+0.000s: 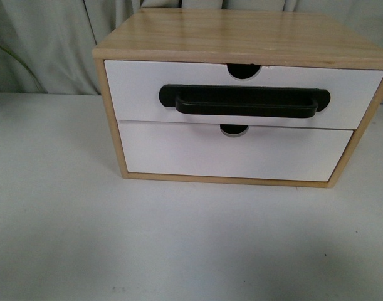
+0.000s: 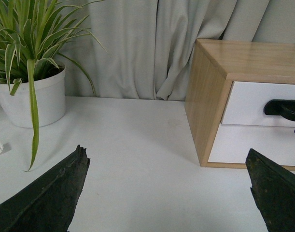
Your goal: Pull drawer
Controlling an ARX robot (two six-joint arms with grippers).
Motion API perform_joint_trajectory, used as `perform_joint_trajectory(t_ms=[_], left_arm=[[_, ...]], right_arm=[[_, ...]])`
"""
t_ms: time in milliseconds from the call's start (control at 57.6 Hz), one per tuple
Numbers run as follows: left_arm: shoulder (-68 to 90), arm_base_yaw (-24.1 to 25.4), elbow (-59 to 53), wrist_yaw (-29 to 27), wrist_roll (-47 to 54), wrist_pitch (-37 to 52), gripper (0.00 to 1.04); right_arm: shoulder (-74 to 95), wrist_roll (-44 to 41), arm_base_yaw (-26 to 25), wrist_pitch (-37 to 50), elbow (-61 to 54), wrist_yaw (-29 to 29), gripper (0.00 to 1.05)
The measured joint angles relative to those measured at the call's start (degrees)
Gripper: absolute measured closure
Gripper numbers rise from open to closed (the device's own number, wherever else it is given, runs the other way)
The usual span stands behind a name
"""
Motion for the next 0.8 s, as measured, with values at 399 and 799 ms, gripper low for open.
perform_joint_trajectory(t_ms=[399, 799], left_arm=[[0.0, 0.0, 0.0, 0.0, 0.0, 0.0, 0.06], [0.0, 0.0, 0.0, -0.02, 0.0, 0.0, 0.06]], right_arm=[[0.0, 0.0, 0.0, 0.0, 0.0, 0.0, 0.09], [0.0, 0.0, 0.0, 0.0, 0.0, -0.02, 0.09]])
